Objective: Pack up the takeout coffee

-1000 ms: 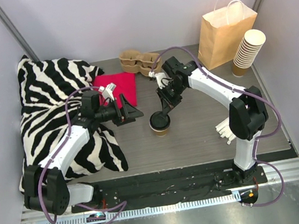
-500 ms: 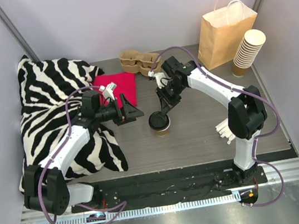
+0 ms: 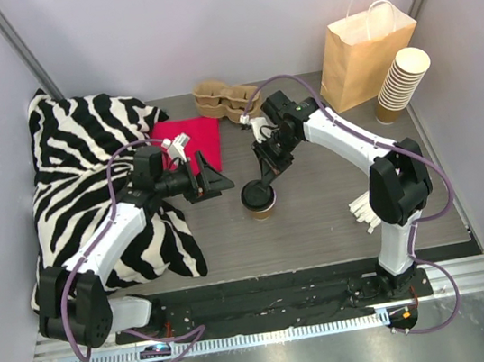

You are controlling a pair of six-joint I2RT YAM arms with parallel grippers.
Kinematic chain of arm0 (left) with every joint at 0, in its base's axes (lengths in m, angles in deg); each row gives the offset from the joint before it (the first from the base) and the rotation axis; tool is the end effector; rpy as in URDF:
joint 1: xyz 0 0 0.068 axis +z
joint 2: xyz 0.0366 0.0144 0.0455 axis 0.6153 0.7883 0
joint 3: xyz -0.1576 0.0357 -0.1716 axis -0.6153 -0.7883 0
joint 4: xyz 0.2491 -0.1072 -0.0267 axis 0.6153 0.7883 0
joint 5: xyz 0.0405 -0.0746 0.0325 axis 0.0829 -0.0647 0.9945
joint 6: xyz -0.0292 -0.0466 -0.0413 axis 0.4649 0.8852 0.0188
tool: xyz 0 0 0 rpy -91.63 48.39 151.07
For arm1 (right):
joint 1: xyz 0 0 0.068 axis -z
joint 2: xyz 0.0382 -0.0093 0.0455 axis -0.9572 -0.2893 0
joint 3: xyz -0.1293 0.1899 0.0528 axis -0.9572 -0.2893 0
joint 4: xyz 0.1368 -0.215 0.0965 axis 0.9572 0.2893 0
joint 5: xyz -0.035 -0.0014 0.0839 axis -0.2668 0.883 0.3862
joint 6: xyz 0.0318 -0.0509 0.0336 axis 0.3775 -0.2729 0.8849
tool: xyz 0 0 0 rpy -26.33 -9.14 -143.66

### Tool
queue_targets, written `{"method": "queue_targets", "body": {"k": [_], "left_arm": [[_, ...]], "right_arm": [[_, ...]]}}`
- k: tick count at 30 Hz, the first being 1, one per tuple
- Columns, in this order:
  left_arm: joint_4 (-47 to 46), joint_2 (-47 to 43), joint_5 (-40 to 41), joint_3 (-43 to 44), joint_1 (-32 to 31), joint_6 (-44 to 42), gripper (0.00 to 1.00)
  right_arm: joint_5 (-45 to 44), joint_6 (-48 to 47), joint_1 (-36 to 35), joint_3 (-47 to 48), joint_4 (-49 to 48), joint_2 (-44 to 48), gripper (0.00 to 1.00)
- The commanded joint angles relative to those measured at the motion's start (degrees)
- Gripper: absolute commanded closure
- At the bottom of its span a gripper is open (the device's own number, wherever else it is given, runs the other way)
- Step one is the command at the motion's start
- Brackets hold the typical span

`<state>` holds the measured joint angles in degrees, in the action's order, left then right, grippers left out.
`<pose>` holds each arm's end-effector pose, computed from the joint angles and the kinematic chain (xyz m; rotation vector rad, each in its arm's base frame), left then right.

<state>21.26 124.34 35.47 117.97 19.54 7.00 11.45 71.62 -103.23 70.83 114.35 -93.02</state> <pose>0.2849 -0.1359 0.2123 0.0064 2.3266 -1.4139 0.3260 0.2185 0.2111 -0.9464 2.6315 0.7892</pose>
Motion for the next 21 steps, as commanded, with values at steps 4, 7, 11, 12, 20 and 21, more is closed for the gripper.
{"method": "queue_targets", "body": {"k": [4, 7, 11, 12, 20, 21], "left_arm": [[-3.0, 0.6, -1.3, 1.2, -0.4, -0.4, 0.19], [-3.2, 0.8, -1.4, 1.1, -0.6, -0.3, 0.20], [-3.5, 1.1, -1.6, 0.9, -1.1, -0.2, 0.23], [-3.9, 1.2, -1.8, 1.0, -1.2, 0.0, 0.25], [-6.4, 3.1, -3.3, 2.1, -3.9, 1.2, 0.48], [-6.9, 3.5, -3.7, 2.1, -4.1, 1.6, 0.52]], "right_arm": [[-1.4, -1.0, -0.3, 0.0, -0.5, -0.3, 0.99], [-1.5, -1.0, -0.3, -0.2, -0.9, -0.7, 0.99], [-1.4, -0.9, -0.2, -0.9, -1.5, -0.9, 0.99], [-1.6, -0.9, -0.3, -1.2, -1.6, -1.0, 0.99], [-0.9, -0.8, -0.2, -1.0, -1.4, -1.1, 0.78], [-0.8, -0.8, -0.3, -0.8, -1.2, -1.0, 0.74]]}}
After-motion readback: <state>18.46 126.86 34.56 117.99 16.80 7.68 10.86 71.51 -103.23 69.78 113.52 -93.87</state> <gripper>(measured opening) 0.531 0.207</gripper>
